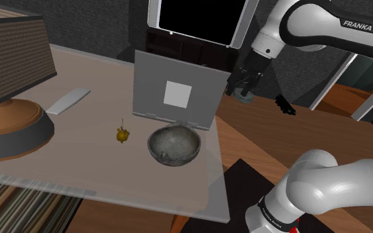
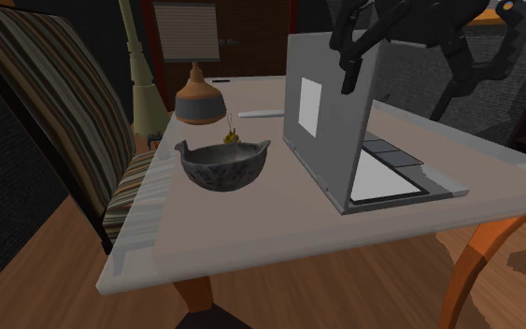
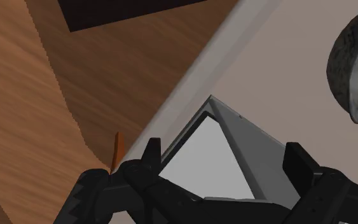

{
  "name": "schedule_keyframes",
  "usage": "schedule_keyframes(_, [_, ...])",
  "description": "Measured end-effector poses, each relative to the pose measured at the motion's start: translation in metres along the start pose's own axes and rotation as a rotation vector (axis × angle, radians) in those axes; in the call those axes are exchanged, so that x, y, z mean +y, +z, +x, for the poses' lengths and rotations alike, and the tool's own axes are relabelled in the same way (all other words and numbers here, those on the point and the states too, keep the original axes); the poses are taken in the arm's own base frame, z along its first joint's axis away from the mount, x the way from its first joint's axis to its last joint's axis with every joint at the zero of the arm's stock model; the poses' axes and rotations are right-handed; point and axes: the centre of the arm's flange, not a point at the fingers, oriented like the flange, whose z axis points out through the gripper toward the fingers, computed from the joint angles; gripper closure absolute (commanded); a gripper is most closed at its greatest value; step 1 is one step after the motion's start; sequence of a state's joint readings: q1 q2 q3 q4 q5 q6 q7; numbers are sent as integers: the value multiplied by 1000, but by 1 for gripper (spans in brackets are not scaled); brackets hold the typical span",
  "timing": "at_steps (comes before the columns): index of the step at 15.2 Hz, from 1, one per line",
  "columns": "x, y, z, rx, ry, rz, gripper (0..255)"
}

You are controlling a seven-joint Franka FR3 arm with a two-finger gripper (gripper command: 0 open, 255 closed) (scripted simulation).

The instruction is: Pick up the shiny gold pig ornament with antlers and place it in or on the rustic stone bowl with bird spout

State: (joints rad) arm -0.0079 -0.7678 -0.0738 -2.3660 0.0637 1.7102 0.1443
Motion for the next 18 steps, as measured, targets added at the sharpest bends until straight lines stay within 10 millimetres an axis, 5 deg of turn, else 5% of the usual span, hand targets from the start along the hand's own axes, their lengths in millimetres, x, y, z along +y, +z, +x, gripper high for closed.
schedule_keyframes(3, [-16, 5, 2, 4, -1, -6, 0])
schedule_keyframes(18, [-202, 76, 34, 56, -11, -75, 0])
